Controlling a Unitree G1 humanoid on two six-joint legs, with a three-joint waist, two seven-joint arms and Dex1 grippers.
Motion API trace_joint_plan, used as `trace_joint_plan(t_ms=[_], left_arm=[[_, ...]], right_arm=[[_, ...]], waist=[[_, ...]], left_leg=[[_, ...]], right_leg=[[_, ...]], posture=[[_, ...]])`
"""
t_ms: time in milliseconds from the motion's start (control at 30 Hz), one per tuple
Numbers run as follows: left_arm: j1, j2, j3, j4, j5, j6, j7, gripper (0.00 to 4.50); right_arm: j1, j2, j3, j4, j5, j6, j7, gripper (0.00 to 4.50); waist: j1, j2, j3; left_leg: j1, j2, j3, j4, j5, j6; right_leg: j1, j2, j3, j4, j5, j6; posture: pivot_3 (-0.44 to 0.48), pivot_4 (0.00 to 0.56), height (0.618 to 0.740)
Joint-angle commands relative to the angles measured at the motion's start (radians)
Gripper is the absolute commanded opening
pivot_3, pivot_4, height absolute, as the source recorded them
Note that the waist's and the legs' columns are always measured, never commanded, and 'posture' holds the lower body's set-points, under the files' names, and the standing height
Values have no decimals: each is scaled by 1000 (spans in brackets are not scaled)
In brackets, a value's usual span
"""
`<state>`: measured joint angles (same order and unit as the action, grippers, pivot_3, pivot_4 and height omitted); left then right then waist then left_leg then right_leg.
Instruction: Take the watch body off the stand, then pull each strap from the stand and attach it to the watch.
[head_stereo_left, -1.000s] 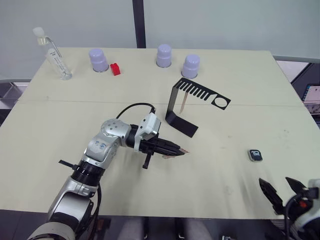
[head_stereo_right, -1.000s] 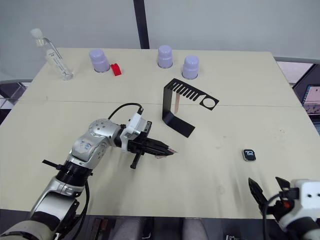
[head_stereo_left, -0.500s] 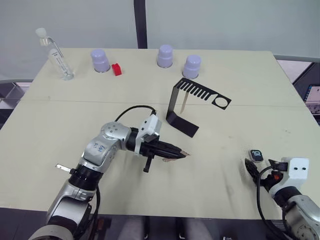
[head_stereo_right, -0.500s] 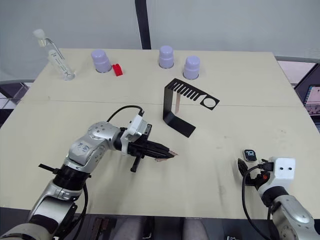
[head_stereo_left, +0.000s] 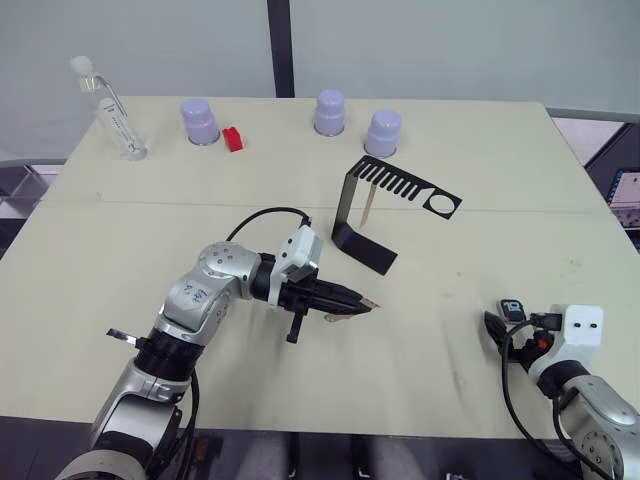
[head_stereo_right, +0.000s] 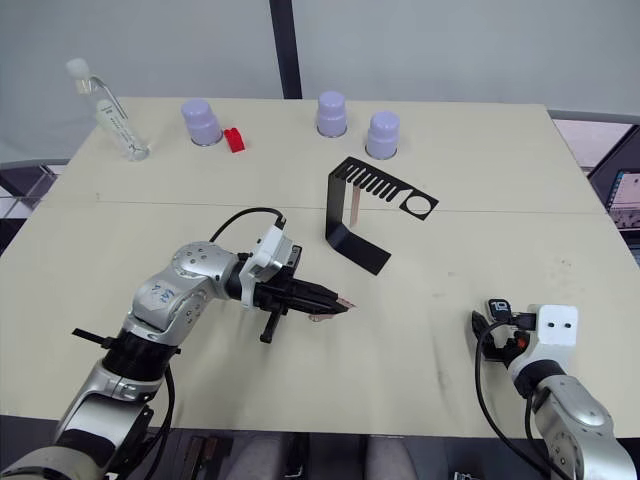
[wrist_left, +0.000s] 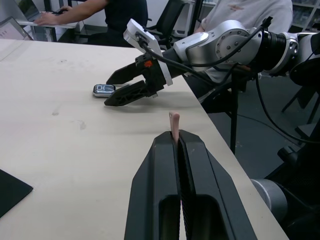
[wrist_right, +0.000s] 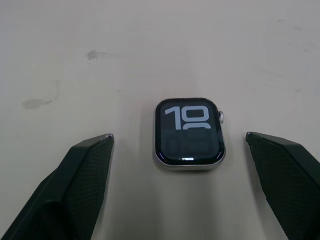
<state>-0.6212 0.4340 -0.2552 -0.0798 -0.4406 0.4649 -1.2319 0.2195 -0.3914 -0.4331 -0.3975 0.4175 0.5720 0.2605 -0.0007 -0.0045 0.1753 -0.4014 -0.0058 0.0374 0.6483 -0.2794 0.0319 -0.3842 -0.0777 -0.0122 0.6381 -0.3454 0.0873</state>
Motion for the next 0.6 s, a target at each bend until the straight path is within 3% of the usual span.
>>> trace_joint_plan(t_ms=[33, 400, 600], left_arm=[[-9, -7, 12, -32, -10, -16, 6, 0], [-19, -8, 10, -18, -8, -24, 2, 0], [-24, -11, 11, -12, -9, -25, 1, 0]], right_arm=[[-8, 10, 7, 3, -19, -6, -25, 4481], [-30, 27, 11, 75, -54, -32, -32, 4481], [-30, 31, 15, 92, -58, -52, -34, 4481]], waist=[[0, 0, 0], [-1, 0, 0], [-1, 0, 0]], left_leg=[[0, 0, 0, 0, 0, 0], [1, 0, 0, 0, 1, -1], [10, 0, 0, -1, -2, 3]], right_leg=[[0, 0, 0, 0, 0, 0], [1, 0, 0, 2, 0, 0], [10, 0, 0, -1, 0, 0]], posture=[[0, 150, 739], [0, 150, 739], [0, 150, 739]])
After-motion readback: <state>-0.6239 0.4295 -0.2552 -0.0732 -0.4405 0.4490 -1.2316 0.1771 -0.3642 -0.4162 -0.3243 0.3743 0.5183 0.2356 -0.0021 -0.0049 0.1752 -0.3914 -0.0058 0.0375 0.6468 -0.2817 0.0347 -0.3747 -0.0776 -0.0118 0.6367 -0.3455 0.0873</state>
